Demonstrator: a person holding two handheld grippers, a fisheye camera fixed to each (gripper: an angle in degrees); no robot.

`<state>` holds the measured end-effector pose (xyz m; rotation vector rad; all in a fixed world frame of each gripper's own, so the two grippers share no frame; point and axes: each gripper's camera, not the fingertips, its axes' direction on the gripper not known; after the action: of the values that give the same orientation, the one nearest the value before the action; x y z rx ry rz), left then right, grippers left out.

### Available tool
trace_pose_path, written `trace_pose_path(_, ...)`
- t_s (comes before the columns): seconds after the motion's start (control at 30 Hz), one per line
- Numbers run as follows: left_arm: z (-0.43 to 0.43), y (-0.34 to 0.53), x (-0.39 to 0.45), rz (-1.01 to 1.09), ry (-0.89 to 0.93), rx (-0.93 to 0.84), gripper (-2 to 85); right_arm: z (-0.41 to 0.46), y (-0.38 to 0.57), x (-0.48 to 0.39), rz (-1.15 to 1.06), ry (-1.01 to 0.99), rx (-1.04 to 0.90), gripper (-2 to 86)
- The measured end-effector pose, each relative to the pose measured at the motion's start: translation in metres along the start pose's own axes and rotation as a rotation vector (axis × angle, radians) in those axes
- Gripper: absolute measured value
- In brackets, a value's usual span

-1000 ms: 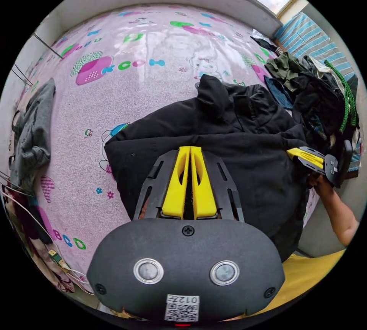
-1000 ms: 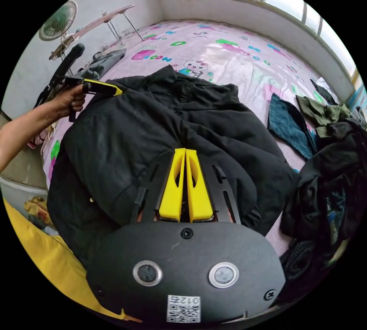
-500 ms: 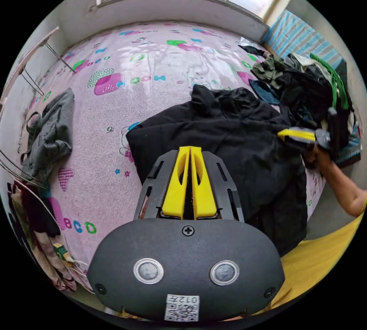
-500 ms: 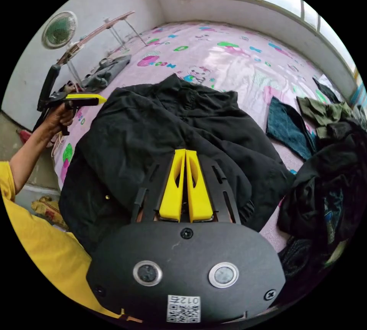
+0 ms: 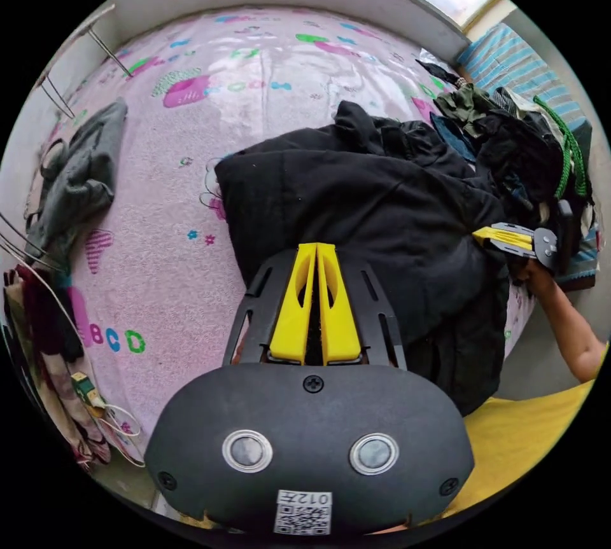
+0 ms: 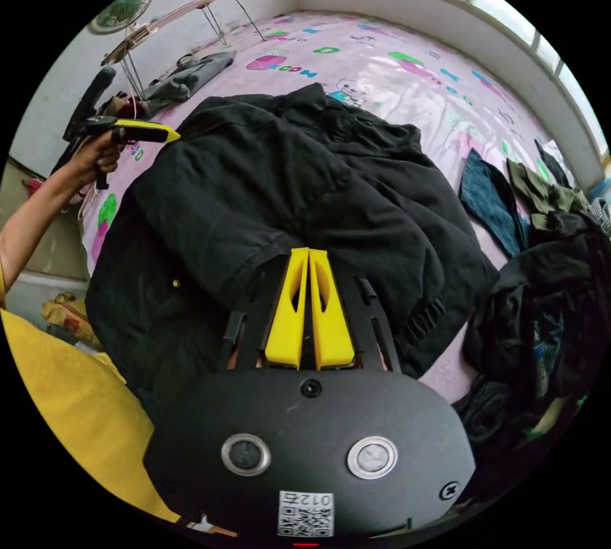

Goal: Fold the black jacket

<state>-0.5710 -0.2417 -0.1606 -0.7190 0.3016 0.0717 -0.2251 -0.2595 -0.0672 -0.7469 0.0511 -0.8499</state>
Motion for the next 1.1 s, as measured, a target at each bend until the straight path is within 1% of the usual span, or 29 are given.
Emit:
trace_pose_path(0.07,-0.010,0.010,0.012,0.066,0.046,0.014,-0.2,-0.005,0.007,-0.006,-0.047,0.040,-0.016,0.0)
trace_pose_path(0.13,-0.008,0.019,0.022,0.107,0.025,-0.032,-0.2,0.000,0.011,-0.004,-0.048,0.087,-0.050,0.0)
trace_pose_path(0.23,0.008,0.031,0.028,0.129,-0.030,-0.095,-0.2,0.006,0.010,0.009,0.004,0.045,-0.032,0.0)
trace_pose_path(0.37,0.012,0.034,0.017,0.017,0.020,-0.073,-0.2,0.005,-0.008,0.024,0.066,-0.020,-0.058,-0.1)
trace_pose_path(0.4,0.005,0.031,0.018,-0.001,0.007,-0.067,-0.2,0.003,-0.011,0.026,0.068,-0.018,-0.071,-0.1)
trace_pose_path(0.43,-0.001,0.029,0.020,0.000,-0.009,-0.057,-0.2,-0.004,-0.018,0.028,0.070,-0.006,-0.090,-0.1)
trace_pose_path(0.5,-0.027,0.015,0.028,0.044,-0.024,0.038,-0.2,-0.019,-0.028,0.034,0.060,0.007,-0.038,0.0)
trace_pose_path(0.57,-0.035,-0.006,0.031,0.049,0.029,0.085,-0.2,-0.032,-0.055,0.051,0.095,-0.007,0.056,0.0)
trace_pose_path(0.6,-0.035,-0.025,0.033,0.041,0.064,0.096,-0.2,-0.033,-0.064,0.056,0.115,-0.013,0.073,0.0)
trace_pose_path(0.67,-0.027,-0.057,0.038,0.032,0.077,0.117,-0.2,-0.030,-0.106,0.076,0.162,-0.057,0.112,0.0)
trace_pose_path(0.73,-0.014,-0.089,0.046,0.033,0.052,0.110,-0.2,-0.020,-0.140,0.085,0.161,-0.070,0.116,0.1)
trace_pose_path(0.8,0.006,-0.127,0.055,0.011,-0.011,0.089,-0.2,-0.009,-0.172,0.090,0.158,-0.067,0.122,0.2)
trace_pose_path(0.9,0.033,-0.159,0.058,-0.018,-0.059,0.030,-0.2,0.005,-0.218,0.098,0.123,-0.134,0.157,0.6)
trace_pose_path(1.0,0.053,-0.172,0.050,-0.067,-0.044,-0.019,-0.2,0.020,-0.258,0.111,0.123,-0.196,0.164,1.7)
trace_pose_path(1.1,0.064,-0.172,0.045,-0.075,0.010,-0.029,-0.2,0.040,-0.297,0.133,0.182,-0.307,0.105,4.1)
